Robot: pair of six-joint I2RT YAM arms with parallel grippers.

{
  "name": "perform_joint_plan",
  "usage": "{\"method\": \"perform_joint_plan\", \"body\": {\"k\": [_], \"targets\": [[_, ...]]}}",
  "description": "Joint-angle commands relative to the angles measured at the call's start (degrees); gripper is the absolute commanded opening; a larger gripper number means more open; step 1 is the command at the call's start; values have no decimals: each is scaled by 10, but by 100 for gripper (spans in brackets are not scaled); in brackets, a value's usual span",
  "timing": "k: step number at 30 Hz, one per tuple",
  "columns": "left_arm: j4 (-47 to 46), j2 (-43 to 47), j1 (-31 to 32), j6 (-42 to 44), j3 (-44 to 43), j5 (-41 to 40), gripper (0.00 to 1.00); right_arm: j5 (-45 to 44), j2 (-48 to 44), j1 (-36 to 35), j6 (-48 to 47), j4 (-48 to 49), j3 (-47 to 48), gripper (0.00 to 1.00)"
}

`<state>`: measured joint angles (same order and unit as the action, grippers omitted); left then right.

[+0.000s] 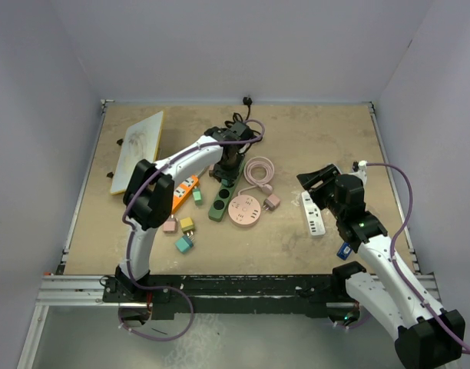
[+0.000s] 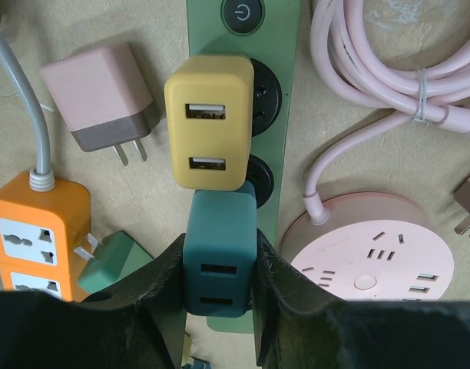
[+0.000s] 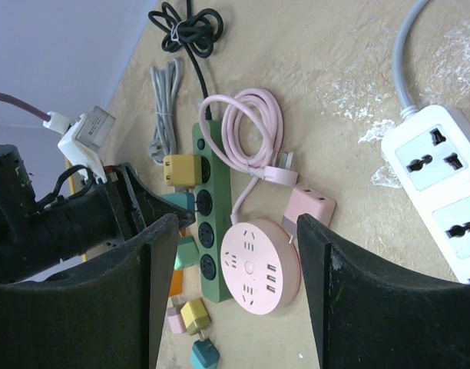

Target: Insert the plug

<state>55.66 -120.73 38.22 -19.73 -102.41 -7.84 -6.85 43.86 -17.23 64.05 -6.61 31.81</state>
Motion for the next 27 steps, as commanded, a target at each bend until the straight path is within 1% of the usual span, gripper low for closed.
{"method": "perform_joint_plan", "body": {"k": [1, 4, 13, 27], "targets": [[-11, -13, -7, 5, 4, 8, 0, -6, -10, 1, 3, 9, 0, 65], [-19, -13, -9, 1, 18, -4, 0, -2, -10, 2, 5, 10, -3, 65], [-45, -15, -13, -6, 53, 5, 0, 6, -5, 1, 7, 16, -8, 65], [-64, -41, -21, -13, 48, 23, 0, 9, -8, 1, 8, 16, -11, 65]]}}
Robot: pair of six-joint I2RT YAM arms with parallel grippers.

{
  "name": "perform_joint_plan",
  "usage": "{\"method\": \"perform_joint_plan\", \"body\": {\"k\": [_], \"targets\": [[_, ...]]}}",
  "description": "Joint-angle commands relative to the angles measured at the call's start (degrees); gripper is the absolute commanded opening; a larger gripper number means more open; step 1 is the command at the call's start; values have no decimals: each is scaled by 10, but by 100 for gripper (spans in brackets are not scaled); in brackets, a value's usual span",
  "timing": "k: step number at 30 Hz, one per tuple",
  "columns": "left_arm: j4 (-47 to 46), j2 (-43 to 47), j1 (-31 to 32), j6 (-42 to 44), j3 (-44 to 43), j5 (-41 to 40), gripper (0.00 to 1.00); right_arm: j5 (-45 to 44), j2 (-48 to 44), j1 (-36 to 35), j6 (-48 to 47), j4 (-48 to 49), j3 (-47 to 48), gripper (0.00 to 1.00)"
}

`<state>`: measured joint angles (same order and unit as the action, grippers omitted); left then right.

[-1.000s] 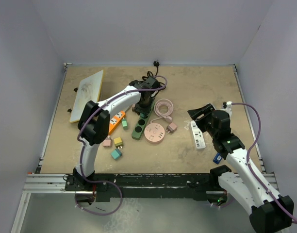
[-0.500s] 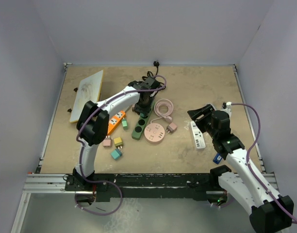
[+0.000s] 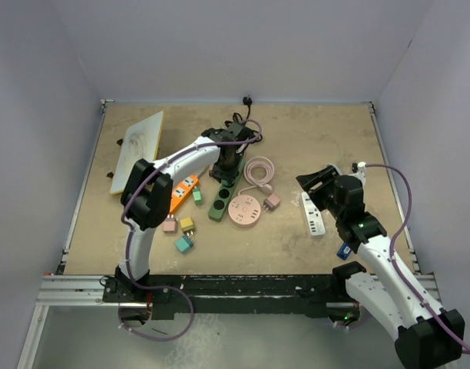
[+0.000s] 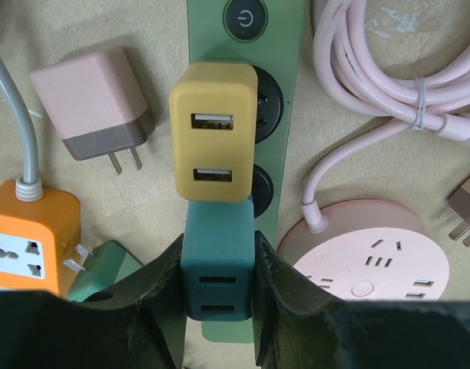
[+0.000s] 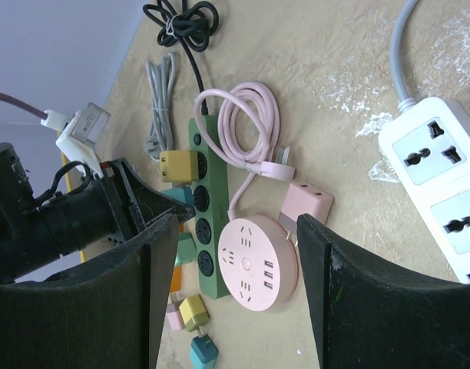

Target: Insert the plug

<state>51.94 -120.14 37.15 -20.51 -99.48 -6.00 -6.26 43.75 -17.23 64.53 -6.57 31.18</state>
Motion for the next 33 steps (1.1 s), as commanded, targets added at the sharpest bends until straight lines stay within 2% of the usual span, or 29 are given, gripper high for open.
{"method": "perform_joint_plan", "body": {"k": [1, 12, 27, 33], "targets": [[-26, -48, -10, -4, 20, 4, 0, 4, -6, 1, 3, 15, -4, 65], [-15, -100, -13, 12, 19, -12, 0, 7, -5, 1, 4, 16, -5, 65], [15, -136, -65, 60, -34, 107, 0, 6, -3, 1, -1, 9, 8, 65], [28, -146, -69, 38, -73, 79, 0, 5, -5, 1, -4, 6, 11, 65]]}}
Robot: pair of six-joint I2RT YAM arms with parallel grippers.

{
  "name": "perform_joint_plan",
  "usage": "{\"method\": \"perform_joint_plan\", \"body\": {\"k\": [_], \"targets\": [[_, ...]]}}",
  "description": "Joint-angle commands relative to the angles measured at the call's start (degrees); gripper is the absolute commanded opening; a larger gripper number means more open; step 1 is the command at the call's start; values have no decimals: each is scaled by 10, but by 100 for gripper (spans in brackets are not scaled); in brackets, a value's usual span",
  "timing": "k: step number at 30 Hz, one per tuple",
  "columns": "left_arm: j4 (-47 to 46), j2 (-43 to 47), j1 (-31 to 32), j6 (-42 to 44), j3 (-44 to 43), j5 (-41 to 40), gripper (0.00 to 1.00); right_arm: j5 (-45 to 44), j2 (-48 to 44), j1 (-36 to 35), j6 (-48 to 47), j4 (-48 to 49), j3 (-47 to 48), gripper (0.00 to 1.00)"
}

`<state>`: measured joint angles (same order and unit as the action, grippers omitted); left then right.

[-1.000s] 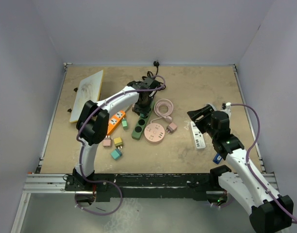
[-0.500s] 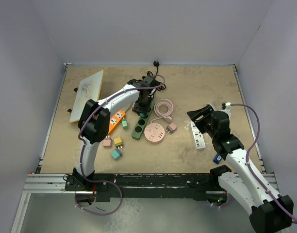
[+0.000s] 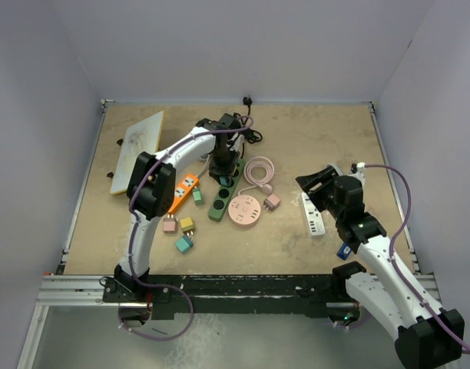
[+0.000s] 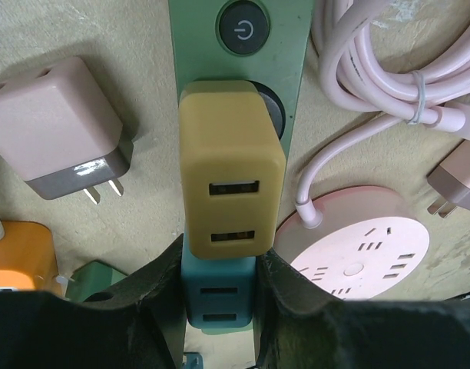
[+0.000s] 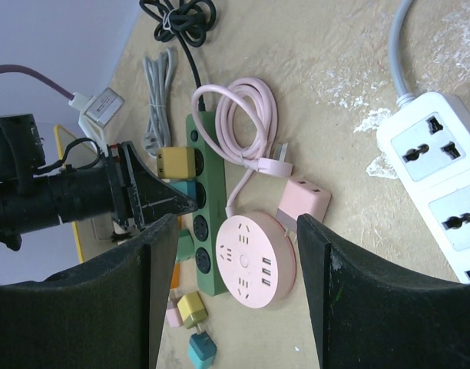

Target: Insert the plug

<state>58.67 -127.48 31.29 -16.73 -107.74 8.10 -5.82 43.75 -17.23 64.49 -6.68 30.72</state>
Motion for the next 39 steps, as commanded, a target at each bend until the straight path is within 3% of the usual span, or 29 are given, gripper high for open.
{"method": "perform_joint_plan", "body": {"k": [1, 6, 12, 19, 29, 39], "targets": [[-47, -69, -10, -7, 14, -66, 0, 0, -5, 1, -4, 6, 16, 65], [-88, -44, -2, -34, 57, -80, 2, 1, -3, 1, -2, 9, 14, 65], [-122, 35, 1, -28, 73, -47, 32, 3, 2, 1, -4, 10, 14, 65], [-145, 133, 1, -14, 77, -53, 44, 11, 1, 1, 2, 18, 6, 65], [-164, 185, 2, -11, 136, -44, 46, 12, -2, 1, 1, 15, 5, 65], [-184, 161, 5, -11, 172, -31, 43, 17, 4, 1, 2, 20, 2, 65]]}}
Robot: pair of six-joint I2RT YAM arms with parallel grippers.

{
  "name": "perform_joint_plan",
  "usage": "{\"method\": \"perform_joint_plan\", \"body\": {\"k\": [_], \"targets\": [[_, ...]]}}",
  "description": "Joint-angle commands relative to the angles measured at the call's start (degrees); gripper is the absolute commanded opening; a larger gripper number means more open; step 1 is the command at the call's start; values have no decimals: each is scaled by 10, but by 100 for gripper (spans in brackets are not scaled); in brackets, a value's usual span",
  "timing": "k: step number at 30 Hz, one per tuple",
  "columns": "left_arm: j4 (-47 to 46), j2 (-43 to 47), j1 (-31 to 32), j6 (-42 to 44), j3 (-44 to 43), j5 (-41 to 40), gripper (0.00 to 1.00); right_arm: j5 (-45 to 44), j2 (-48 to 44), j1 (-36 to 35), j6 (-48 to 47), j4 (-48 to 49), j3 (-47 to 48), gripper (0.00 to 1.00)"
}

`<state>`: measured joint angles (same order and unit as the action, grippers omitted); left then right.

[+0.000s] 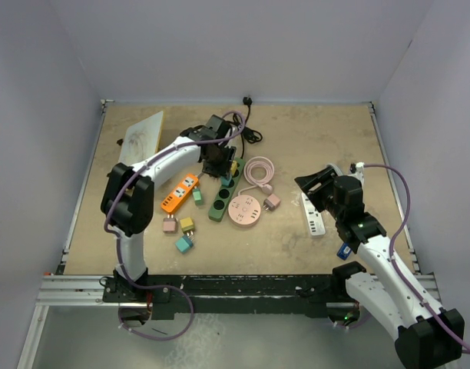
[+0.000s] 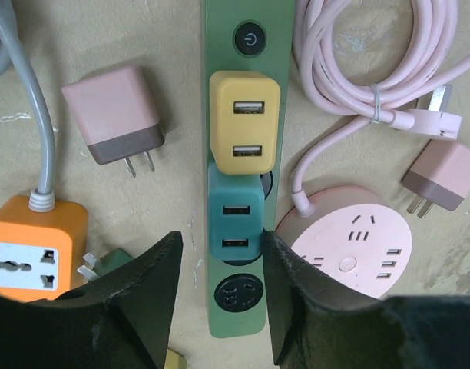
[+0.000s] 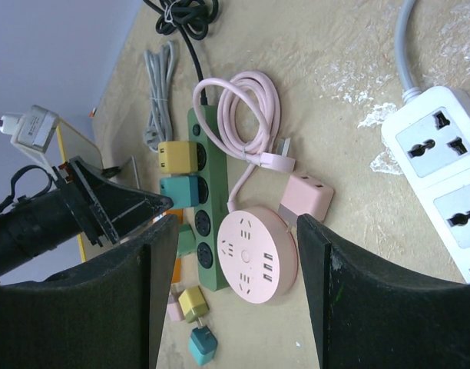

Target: Insert the plug

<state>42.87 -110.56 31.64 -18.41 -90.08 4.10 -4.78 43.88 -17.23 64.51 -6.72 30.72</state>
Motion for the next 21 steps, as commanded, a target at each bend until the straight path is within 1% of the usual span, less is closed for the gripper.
{"method": "perform_joint_plan", "body": {"k": [1, 3, 8, 11, 12, 17, 21], "targets": [[-27, -12, 2, 5, -6, 10, 41, 7, 2, 1, 3, 21, 3, 65], [-29, -18, 2, 5, -10, 14, 35, 7, 3, 1, 2, 21, 2, 65], [-28, -26, 2, 8, -22, 27, 33, 6, 2, 1, 2, 20, 0, 65], [-27, -28, 6, 9, -23, 28, 26, 6, 2, 1, 2, 21, -1, 65], [-24, -31, 8, 9, -23, 23, 22, 6, 2, 1, 2, 22, -1, 65], [-1, -47, 32, 14, -17, -40, 0, 6, 3, 1, 2, 23, -2, 65], [23, -80, 62, 24, 0, -126, 0, 5, 2, 1, 2, 23, -3, 65]]}}
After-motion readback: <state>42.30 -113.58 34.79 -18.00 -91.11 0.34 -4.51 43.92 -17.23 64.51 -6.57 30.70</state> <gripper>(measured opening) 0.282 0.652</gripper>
